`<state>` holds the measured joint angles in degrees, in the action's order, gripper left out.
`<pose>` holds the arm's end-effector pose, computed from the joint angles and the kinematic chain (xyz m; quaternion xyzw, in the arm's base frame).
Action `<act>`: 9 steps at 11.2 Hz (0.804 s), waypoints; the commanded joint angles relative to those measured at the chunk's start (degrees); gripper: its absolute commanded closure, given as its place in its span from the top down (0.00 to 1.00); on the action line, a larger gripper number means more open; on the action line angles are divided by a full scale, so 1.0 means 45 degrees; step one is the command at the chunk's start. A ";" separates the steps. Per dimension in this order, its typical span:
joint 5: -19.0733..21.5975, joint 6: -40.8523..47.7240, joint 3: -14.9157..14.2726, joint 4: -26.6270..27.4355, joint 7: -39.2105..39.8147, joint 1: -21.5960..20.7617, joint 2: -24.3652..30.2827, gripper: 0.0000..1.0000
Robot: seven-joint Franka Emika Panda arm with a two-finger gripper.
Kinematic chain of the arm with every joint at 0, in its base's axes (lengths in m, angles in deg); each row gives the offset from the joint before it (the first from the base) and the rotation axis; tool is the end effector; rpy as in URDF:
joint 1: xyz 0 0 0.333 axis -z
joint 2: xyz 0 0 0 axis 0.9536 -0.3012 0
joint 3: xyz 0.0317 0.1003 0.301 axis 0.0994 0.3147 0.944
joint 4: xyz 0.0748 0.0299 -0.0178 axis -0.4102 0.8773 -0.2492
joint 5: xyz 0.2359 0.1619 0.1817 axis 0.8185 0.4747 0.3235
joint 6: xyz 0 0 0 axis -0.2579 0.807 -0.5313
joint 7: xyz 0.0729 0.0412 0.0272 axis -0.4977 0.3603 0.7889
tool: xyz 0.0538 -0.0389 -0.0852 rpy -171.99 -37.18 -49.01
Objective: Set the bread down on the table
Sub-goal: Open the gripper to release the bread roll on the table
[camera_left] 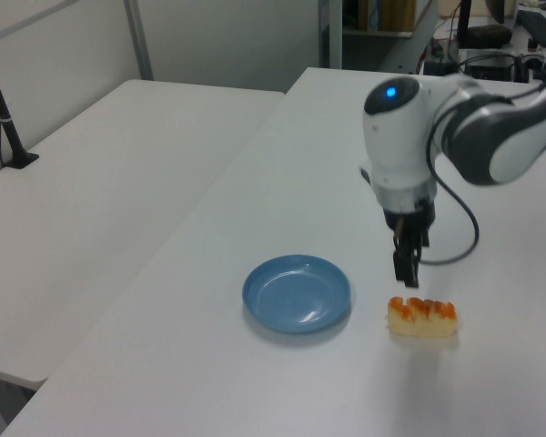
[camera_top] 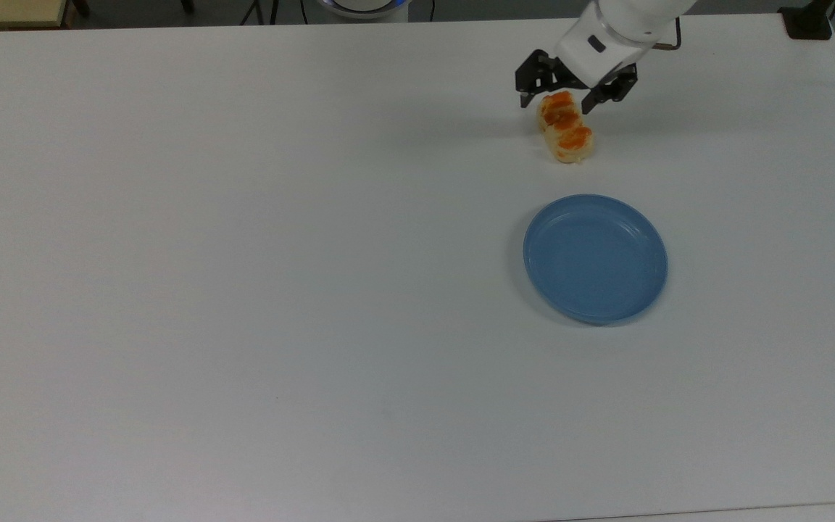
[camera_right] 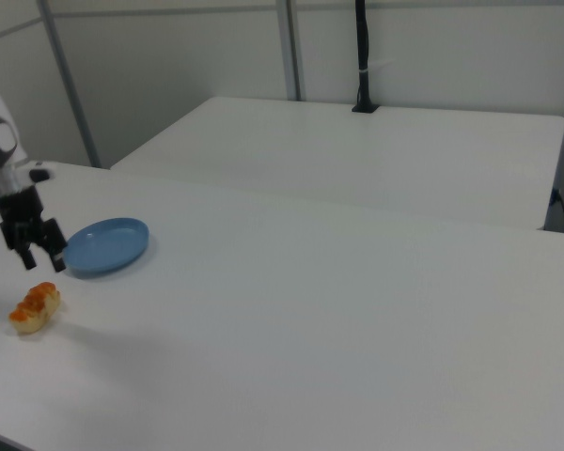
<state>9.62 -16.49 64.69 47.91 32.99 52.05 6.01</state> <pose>0.4509 0.3011 0.4178 0.9927 0.0197 -0.0627 0.1014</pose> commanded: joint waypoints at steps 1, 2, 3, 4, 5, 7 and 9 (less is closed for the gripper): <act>0.0709 0.1195 -0.0309 -0.0043 0.1849 0.1621 0.1945 1.00; 0.0962 0.1294 -0.0407 -0.0198 0.2359 0.2344 0.2473 1.00; 0.1081 0.1315 -0.0447 -0.0451 0.2770 0.3202 0.2749 1.00; 0.1101 0.1354 -0.0506 -0.0840 0.3103 0.3984 0.2829 1.00; 0.1140 0.1354 -0.0719 -0.1057 0.3454 0.4630 0.2907 1.00; 0.1160 0.1315 -0.1439 -0.1098 0.4448 0.5181 0.3335 1.00; 0.1374 0.1198 -0.2688 -0.1137 0.6220 0.5222 0.3785 1.00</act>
<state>13.81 -11.72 57.63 42.78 52.97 75.75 20.24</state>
